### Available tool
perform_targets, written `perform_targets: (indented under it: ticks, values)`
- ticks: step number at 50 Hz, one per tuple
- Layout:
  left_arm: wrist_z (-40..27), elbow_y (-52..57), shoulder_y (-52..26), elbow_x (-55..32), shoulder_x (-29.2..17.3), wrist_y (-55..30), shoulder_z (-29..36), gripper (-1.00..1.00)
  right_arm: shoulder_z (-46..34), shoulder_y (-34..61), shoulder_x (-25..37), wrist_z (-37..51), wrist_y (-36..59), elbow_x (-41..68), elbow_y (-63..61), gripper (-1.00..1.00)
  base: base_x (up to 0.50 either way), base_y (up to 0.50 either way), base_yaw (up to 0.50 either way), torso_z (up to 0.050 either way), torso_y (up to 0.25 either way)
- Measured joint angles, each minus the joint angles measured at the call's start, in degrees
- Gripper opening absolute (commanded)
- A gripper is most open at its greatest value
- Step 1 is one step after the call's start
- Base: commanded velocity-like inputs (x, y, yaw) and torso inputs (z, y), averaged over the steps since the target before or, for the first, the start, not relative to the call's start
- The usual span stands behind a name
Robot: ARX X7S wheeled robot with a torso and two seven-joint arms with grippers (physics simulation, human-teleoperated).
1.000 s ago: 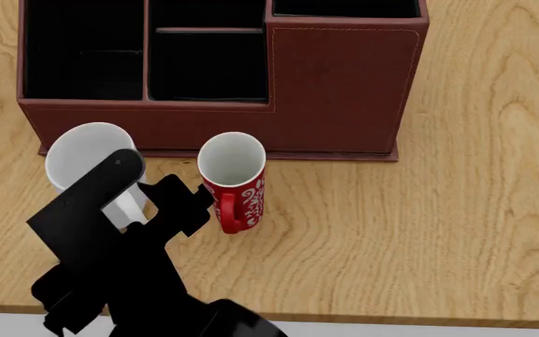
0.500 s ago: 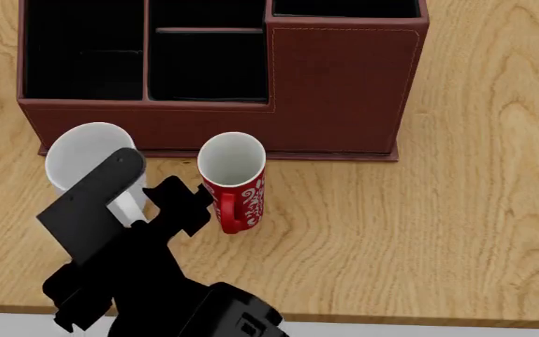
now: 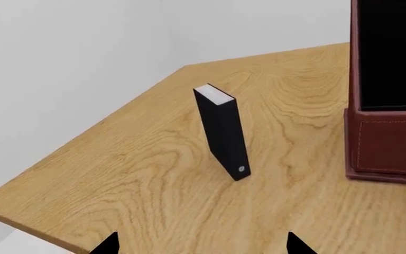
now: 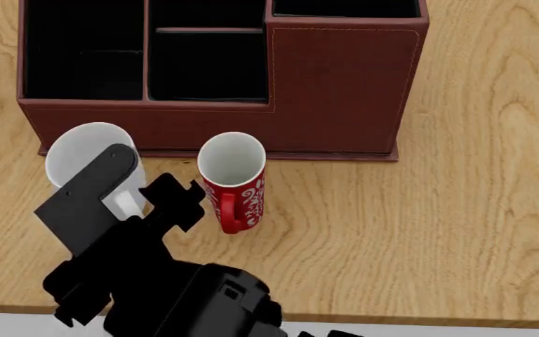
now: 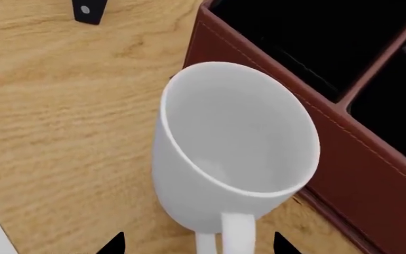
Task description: Pick up the white mug and place it to the right of the caddy.
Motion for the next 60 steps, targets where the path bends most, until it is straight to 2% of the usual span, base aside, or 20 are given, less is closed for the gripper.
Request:
perform_targets:
  ticks: [16,33,34,60]
  values:
    - [-0.27,0.09,-0.17,-0.41,-0.28,-0.12,-0.03,1.00,-12.08,5.22,-0.09,1.80,-8.39,11.37,6.42,1.00,0.00,0.00,0.00,0.000,0.000]
    - [-0.52,-0.54,0.20,-0.53,-0.39,0.61,0.11,1.00,-15.90,6.77,-0.12,0.67,-10.47,14.15,9.75,1.00,0.00,0.00,0.00,0.000,0.000]
    - [-0.53,-0.59,0.24,-0.54,-0.39,0.66,0.10,1.00,-15.96,6.82,-0.12,0.54,-10.46,14.10,9.78,-1.00,0.00,0.00,0.00,0.000,0.000]
    - [-0.92,-1.01,0.79,-0.88,-0.58,1.38,0.21,1.00,-16.72,8.02,-0.03,3.06,-9.49,17.22,6.88,-1.00,0.00,0.00,0.00,0.000,0.000]
